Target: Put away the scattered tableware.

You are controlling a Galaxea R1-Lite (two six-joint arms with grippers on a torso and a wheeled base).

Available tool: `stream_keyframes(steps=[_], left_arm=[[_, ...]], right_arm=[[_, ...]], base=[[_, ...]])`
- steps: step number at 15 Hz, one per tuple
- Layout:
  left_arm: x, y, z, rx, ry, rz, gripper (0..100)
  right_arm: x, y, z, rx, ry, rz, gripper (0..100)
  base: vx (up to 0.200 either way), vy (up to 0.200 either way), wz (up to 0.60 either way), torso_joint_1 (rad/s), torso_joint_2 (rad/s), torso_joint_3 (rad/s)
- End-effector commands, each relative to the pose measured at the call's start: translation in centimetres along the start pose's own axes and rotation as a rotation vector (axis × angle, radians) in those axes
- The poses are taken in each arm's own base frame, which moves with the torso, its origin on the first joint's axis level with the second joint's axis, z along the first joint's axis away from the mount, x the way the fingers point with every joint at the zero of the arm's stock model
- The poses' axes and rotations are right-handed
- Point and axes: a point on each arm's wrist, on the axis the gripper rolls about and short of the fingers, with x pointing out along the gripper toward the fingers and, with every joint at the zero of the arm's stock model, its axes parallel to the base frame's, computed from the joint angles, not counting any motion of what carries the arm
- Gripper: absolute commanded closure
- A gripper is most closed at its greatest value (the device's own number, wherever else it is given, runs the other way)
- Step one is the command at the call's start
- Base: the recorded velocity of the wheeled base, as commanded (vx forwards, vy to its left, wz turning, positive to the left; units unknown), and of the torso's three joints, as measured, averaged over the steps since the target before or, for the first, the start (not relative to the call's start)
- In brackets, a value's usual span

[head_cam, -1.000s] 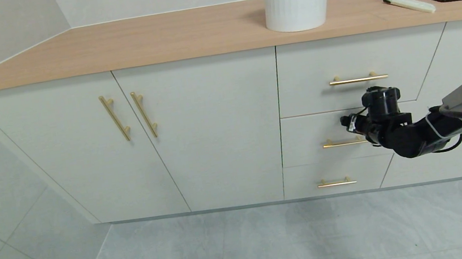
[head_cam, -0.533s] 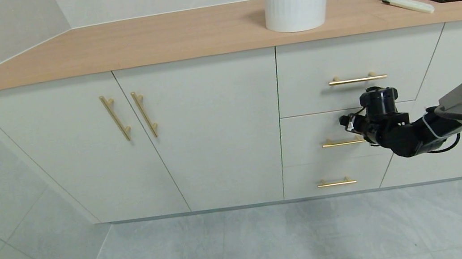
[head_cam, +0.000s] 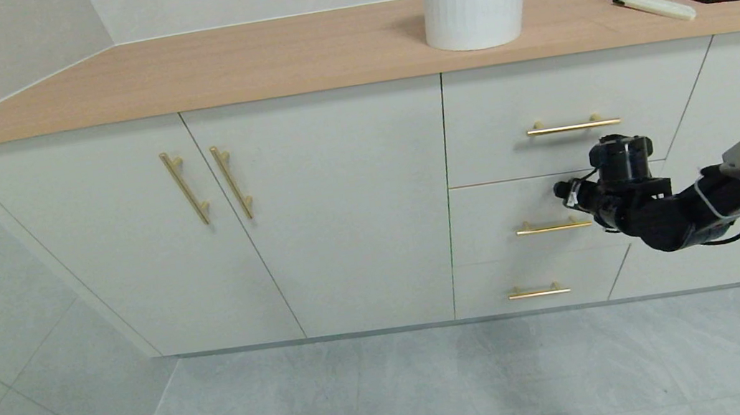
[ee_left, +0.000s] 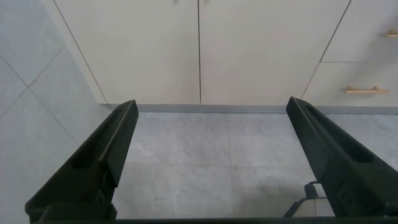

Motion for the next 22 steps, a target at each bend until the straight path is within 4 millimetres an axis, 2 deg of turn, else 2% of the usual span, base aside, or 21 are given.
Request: stream_keyframes(steps=[1,3,4,5,6,7,9,10,11,12,15,18,21,22], left_arm=[[0.0,0.0,0.0,-0.001,0.000,0.000,0],[0.0,0.0,0.0,-0.001,0.000,0.000,0],[0.0,0.0,0.0,-0.001,0.000,0.000,0],[0.0,0.0,0.0,-0.001,0.000,0.000,0],[0.0,0.0,0.0,-0.001,0.000,0.000,0],[0.0,0.0,0.0,-0.001,0.000,0.000,0],[0.0,0.0,0.0,-0.001,0.000,0.000,0],[0.0,0.0,0.0,-0.001,0.000,0.000,0],[0.0,0.0,0.0,-0.001,0.000,0.000,0],[0.0,0.0,0.0,-0.001,0.000,0.000,0],[0.0,0.0,0.0,-0.001,0.000,0.000,0],[0.0,0.0,0.0,-0.001,0.000,0.000,0],[0.0,0.0,0.0,-0.001,0.000,0.000,0],[0.0,0.0,0.0,-0.001,0.000,0.000,0]], right_arm=[[-5.0,-0.6,2.6,-0.021,-0.010,0.015,0],[-9.3,-1.5,4.4,-0.013,-0.037,0.023,0],[-12.7,-2.2,5.8,0.000,-0.073,0.027,0],[-14.5,-2.7,6.4,0.008,-0.097,0.022,0],[-19.1,-3.8,7.1,0.015,-0.149,0.010,0],[-22.5,-5.1,7.1,0.003,-0.182,0.005,0],[-29.5,-9.2,5.4,-0.067,-0.234,0.011,0],[-32.3,-10.7,5.0,-0.125,-0.289,0.018,0],[-34.0,-11.6,5.0,-0.154,-0.331,0.012,0],[-36.4,-13.1,4.6,-0.169,-0.381,-0.018,0],[-41.9,-17.0,2.0,-0.218,-0.430,-0.103,0],[-45.6,-19.5,-1.4,-0.272,-0.484,-0.220,0],[-46.9,-20.5,-4.1,-0.288,-0.501,-0.267,0],[-46.2,-20.6,-4.8,-0.294,-0.471,-0.284,0]], base=[[0.000,0.000,0.00,0.000,0.00,0.000],[0.000,0.000,0.00,0.000,0.00,0.000],[0.000,0.000,0.00,0.000,0.00,0.000],[0.000,0.000,0.00,0.000,0.00,0.000],[0.000,0.000,0.00,0.000,0.00,0.000],[0.000,0.000,0.00,0.000,0.00,0.000],[0.000,0.000,0.00,0.000,0.00,0.000],[0.000,0.000,0.00,0.000,0.00,0.000],[0.000,0.000,0.00,0.000,0.00,0.000],[0.000,0.000,0.00,0.000,0.00,0.000],[0.000,0.000,0.00,0.000,0.00,0.000],[0.000,0.000,0.00,0.000,0.00,0.000],[0.000,0.000,0.00,0.000,0.00,0.000],[0.000,0.000,0.00,0.000,0.00,0.000]])
